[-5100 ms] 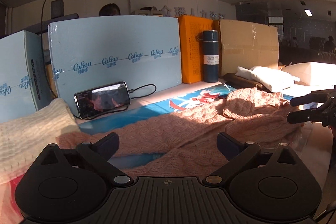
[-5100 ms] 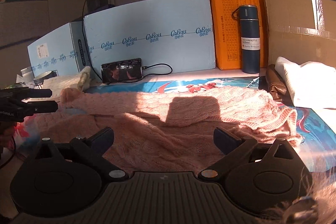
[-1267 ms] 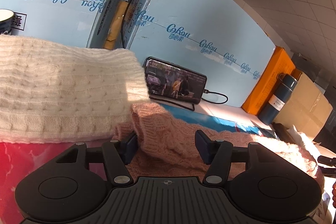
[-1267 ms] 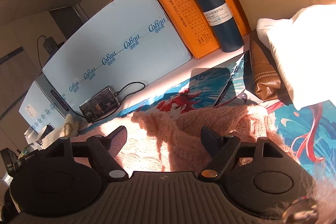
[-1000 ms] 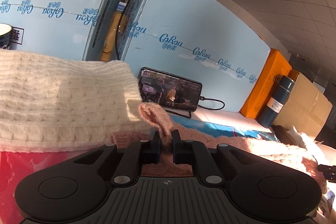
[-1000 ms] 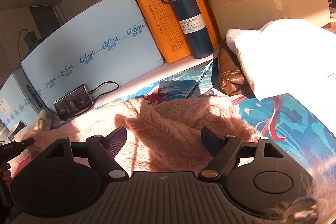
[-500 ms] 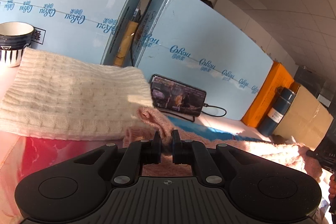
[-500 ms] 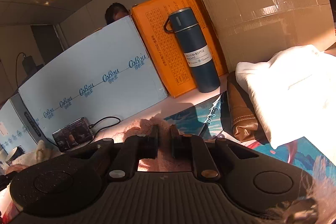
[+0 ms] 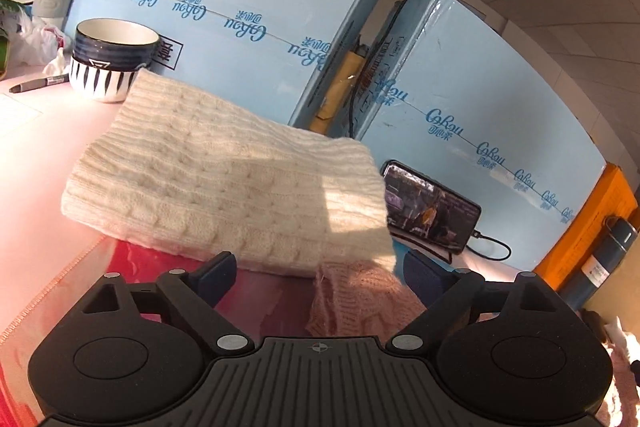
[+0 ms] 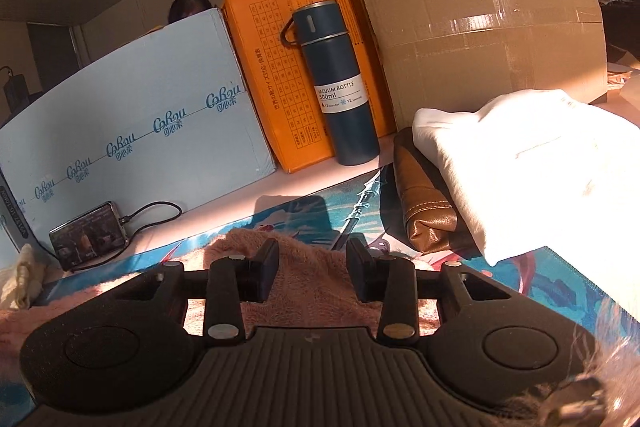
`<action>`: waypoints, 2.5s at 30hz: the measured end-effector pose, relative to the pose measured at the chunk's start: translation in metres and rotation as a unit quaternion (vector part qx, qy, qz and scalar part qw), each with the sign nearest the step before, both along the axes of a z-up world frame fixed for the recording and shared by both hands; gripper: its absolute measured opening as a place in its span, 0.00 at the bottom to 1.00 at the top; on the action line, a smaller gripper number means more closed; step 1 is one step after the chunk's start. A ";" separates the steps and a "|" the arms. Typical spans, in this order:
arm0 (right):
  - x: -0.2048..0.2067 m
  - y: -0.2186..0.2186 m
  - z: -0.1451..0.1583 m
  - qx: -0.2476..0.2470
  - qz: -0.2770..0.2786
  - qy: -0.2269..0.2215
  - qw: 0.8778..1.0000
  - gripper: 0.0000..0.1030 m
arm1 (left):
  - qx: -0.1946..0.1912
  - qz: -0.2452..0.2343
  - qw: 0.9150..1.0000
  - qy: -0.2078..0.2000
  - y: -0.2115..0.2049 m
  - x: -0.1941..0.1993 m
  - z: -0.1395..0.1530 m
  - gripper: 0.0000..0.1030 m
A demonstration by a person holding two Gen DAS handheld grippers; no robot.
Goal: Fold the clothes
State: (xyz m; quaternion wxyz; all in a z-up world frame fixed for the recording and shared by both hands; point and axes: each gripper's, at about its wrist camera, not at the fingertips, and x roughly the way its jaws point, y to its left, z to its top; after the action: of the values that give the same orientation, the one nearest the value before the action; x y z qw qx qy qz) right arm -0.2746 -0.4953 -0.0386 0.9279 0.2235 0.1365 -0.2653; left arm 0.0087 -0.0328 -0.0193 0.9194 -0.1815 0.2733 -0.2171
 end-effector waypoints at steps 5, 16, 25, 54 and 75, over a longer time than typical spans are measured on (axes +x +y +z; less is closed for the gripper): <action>0.006 0.006 -0.006 0.028 0.014 -0.032 0.999 0.42 | 0.059 -0.064 0.996 0.022 -0.032 0.004 -0.005 0.90; 0.004 -0.001 -0.023 0.077 0.057 -0.093 0.991 0.63 | 0.128 -0.098 0.987 -0.002 -0.074 -0.006 -0.007 0.34; -0.009 -0.013 -0.030 0.122 0.056 -0.136 0.982 0.64 | 0.025 -0.112 0.993 -0.022 -0.011 -0.053 0.013 0.17; 0.082 0.074 -0.046 0.255 0.254 -0.134 0.923 0.72 | -0.121 -0.166 0.978 0.043 -0.082 -0.070 0.006 0.18; 0.065 0.073 -0.039 0.288 0.338 -0.220 0.868 0.73 | -0.324 -0.179 0.926 0.076 -0.072 -0.073 -0.013 0.84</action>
State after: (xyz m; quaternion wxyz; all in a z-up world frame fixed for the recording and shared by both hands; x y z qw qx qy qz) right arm -0.2100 -0.4223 -0.0776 0.8612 0.4737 0.0662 0.1721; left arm -0.0646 -0.1048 -0.0323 0.7325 -0.4339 0.2853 -0.4401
